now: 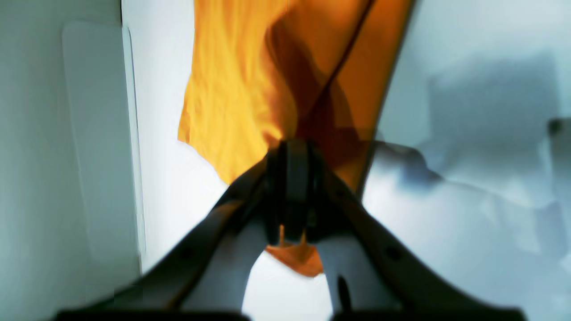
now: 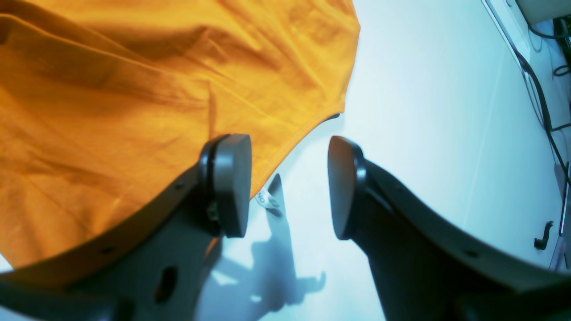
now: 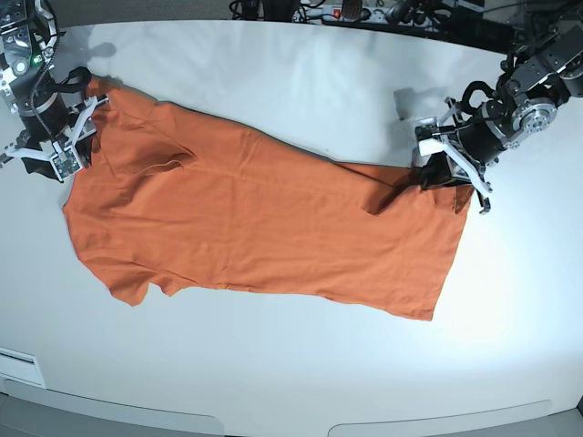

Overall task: Fold the T-shirt properly
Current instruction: 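Grasp the shirt edge with both grippers and pull it taut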

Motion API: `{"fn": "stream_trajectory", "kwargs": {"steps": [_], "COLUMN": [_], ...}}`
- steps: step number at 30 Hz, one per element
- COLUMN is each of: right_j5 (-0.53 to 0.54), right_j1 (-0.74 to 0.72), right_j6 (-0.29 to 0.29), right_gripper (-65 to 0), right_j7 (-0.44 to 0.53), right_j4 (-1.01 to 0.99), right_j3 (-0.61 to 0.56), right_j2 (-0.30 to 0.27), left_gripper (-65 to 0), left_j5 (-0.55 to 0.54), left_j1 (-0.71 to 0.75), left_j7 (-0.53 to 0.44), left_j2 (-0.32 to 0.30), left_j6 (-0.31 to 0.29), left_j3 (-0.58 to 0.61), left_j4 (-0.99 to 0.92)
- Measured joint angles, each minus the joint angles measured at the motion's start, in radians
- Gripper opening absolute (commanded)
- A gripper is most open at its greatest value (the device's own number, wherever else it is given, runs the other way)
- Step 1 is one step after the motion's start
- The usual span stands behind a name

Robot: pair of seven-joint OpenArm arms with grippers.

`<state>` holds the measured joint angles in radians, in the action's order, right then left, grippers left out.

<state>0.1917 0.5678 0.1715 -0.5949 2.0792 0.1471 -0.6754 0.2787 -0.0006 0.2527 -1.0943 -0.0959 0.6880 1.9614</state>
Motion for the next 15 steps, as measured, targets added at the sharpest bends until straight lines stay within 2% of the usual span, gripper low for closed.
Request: {"fn": "stream_trajectory", "kwargs": {"steps": [2,3,5,8,9,10,12,13,15], "right_j5": [0.000,0.000,0.000,0.000,0.000,0.000,0.000,0.000,0.004], "right_j1": [0.000,0.001,0.002,0.002,0.002,0.002,0.002,0.002,0.002], "right_j6": [0.000,0.000,0.000,0.000,0.000,0.000,0.016,0.024,0.052], "right_gripper": [-35.0,-35.0,-35.0,-35.0,-35.0,-35.0,-35.0,-35.0,-35.0], "right_j7": [0.000,-0.005,-0.011,-0.013,-0.013,-0.013,-0.016,-0.015,-0.016], "right_j4": [0.000,0.000,0.000,0.000,0.000,0.000,0.000,0.000,0.000], "right_j3": [0.000,0.000,0.000,0.000,0.000,0.000,0.000,0.000,0.000], "right_j2": [0.000,0.000,0.000,0.000,0.000,0.000,0.001,0.004,0.016], "left_gripper": [-33.1,-28.9,-28.1,-28.6,-31.3,-37.9,-58.3,-65.0,-65.0], "left_j5": [-0.022,-0.041,-0.094,-0.147,-0.158,-0.165,-0.167,-0.167,-0.167], "left_j1": [0.000,0.000,0.000,0.000,0.000,-0.001,-0.002,-0.002,-0.002], "left_j7": [-0.005,-0.006,-0.006,-0.005,-0.004,-0.003,-0.003,-0.002,-0.002], "left_j2": [0.000,0.000,0.000,0.000,0.000,0.000,-0.001,0.000,0.000], "left_j6": [-0.011,-0.010,0.050,0.219,0.283,0.351,0.459,0.489,0.505], "left_j3": [0.000,0.000,0.000,0.000,0.000,0.000,0.000,0.000,0.000], "left_j4": [0.000,0.000,0.000,0.000,0.000,0.000,0.000,0.000,0.000]}}
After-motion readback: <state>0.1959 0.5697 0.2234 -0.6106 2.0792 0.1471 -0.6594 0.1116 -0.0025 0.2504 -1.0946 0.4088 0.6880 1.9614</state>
